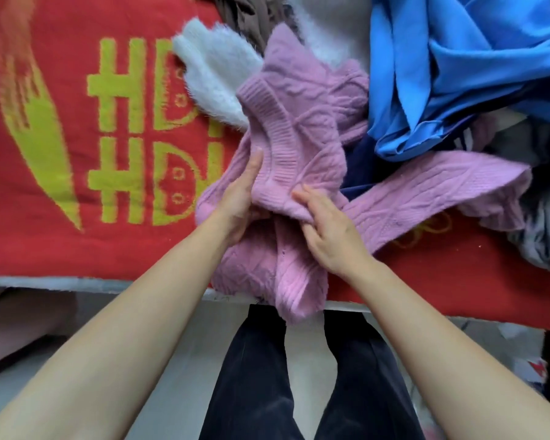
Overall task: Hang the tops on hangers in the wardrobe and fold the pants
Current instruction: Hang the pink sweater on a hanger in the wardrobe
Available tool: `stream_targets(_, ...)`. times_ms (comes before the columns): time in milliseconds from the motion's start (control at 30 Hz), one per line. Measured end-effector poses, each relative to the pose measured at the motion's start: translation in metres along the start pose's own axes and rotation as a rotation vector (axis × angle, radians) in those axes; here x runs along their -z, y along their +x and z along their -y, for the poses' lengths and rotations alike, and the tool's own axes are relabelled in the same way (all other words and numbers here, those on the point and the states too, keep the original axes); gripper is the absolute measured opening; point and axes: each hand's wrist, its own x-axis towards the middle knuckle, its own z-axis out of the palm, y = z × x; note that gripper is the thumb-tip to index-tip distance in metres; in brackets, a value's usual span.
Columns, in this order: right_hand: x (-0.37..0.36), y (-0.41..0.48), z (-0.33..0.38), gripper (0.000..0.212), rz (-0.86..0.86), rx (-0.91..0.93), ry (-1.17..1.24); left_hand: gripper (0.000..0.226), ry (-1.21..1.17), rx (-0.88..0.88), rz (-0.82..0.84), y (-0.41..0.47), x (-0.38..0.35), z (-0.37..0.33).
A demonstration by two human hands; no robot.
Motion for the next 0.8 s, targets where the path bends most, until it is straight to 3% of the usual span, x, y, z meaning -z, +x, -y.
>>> stream_targets(33,-0.004,-0.004,0.001,0.061,0.057,-0.021,-0.007,0.043,-0.047,0.013,0.065,-0.007,-0.006,0.007)
stream_targets(100,-0.005,-0.011,0.001,0.068,0.163,-0.037,-0.023,0.008,-0.009,-0.062,-0.075,-0.017,-0.012,0.012)
stream_targets(167,0.004,-0.02,0.002,0.063,0.217,-0.03,-0.018,0.028,0.058,-0.187,-0.29,-0.031,-0.016,0.002)
stream_targets(267,0.037,-0.029,0.007,0.047,0.174,-0.03,-0.056,0.031,0.181,-0.404,-0.44,-0.073,-0.021,-0.026)
stream_targets(400,0.093,-0.046,0.047,0.05,-0.021,0.029,-0.097,0.033,0.452,-0.646,-0.353,-0.173,-0.028,-0.046)
stream_targets(533,0.139,-0.056,0.146,0.059,-0.217,0.25,0.025,0.03,0.864,-0.748,-0.382,-0.282,-0.031,-0.051)
stream_targets(600,0.151,-0.063,0.208,0.062,-0.148,0.379,0.094,0.025,0.923,-0.784,-0.476,-0.332,-0.033,-0.05)
stream_targets(667,0.155,-0.08,0.263,0.061,0.028,0.494,-0.01,0.021,0.879,-0.852,-0.605,-0.378,-0.035,-0.048)
stream_targets(800,0.131,-0.135,0.323,0.037,0.334,0.626,-0.21,0.035,0.497,-0.944,-0.889,-0.46,-0.019,-0.026)
